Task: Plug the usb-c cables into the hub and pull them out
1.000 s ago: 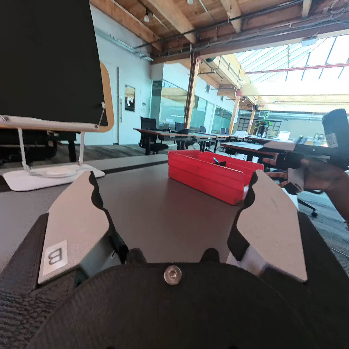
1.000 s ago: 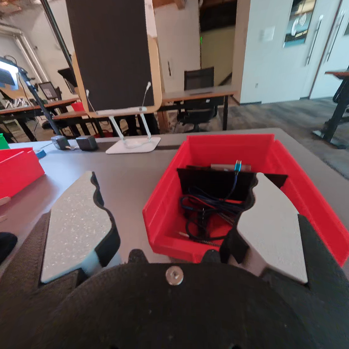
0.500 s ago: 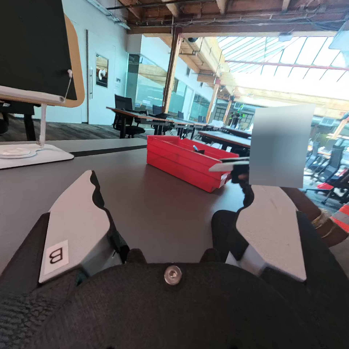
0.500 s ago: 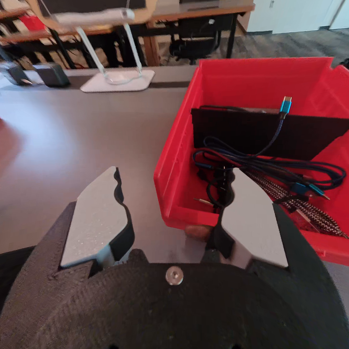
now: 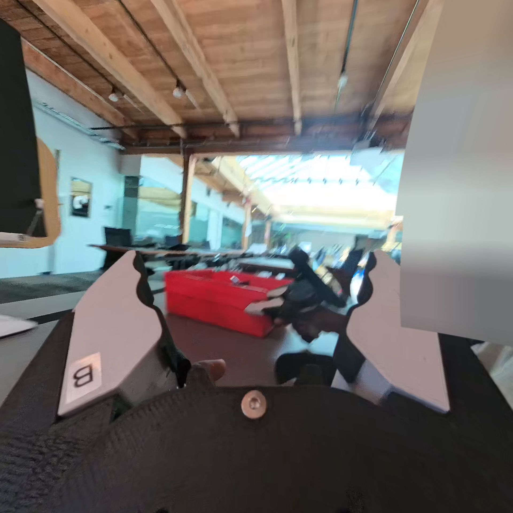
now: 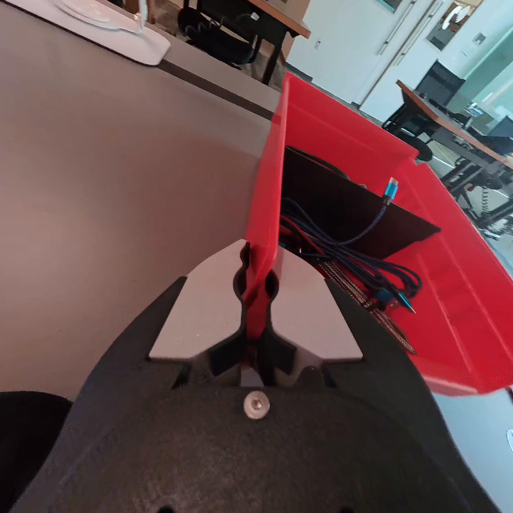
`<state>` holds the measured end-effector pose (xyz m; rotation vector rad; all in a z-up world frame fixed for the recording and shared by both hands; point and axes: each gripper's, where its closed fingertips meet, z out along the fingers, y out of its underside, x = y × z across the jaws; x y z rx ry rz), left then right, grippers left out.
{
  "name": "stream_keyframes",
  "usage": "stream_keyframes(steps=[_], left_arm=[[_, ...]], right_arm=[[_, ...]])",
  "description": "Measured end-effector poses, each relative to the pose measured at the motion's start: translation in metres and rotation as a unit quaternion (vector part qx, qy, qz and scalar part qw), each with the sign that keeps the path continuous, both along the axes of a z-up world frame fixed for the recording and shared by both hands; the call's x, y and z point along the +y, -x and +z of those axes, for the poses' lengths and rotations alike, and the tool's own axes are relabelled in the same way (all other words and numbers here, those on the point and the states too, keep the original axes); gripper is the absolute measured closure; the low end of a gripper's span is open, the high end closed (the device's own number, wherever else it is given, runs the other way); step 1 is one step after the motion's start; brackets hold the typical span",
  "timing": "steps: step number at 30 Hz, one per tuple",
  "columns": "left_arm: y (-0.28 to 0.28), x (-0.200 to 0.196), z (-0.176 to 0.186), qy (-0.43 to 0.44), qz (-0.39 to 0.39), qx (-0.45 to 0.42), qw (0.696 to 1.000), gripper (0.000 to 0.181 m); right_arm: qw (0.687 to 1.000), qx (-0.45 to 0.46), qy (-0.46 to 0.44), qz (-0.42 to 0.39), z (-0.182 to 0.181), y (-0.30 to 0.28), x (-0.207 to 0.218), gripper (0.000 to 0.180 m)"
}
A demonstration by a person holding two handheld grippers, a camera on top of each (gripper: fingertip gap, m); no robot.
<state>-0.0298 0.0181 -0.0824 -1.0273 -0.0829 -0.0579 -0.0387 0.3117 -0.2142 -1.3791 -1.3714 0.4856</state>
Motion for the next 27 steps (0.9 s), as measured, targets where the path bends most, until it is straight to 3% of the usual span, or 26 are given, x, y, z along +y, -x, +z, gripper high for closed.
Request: stream_keyframes(steps=[1, 4, 6, 11, 15, 22, 27], left_arm=[[0.0, 0.007, -0.007, 0.044, 0.033, 0.034, 0.998, 0.038], [-0.003, 0.027, -0.034, 0.172, 0.113, 0.147, 0.968, 0.038], [-0.004, 0.032, -0.045, 0.225, 0.127, 0.16, 0.953, 0.038], [-0.002, 0.008, -0.016, 0.228, 0.156, 0.148, 0.95, 0.038], [0.027, -0.063, 0.015, 0.253, 0.264, 0.152, 0.918, 0.038], [0.089, -0.261, 0.014, 0.309, 0.514, 0.044, 0.799, 0.04], [0.106, -0.332, -0.019, 0.285, 0.537, -0.058, 0.792, 0.041]], right_arm=[[1.0, -0.002, 0.008, 0.014, 0.0, 0.003, -0.005, 0.172], [0.999, -0.025, -0.002, 0.042, -0.001, 0.013, -0.021, 0.164], [0.998, -0.04, -0.028, 0.042, -0.002, 0.02, -0.028, 0.163], [0.994, -0.064, -0.053, 0.066, -0.002, 0.043, -0.061, 0.163], [0.989, -0.072, -0.058, 0.119, -0.002, 0.066, -0.108, 0.162], [0.958, -0.107, -0.098, 0.249, -0.002, 0.087, -0.217, 0.161], [0.936, -0.107, -0.078, 0.327, -0.001, 0.103, -0.295, 0.159]])
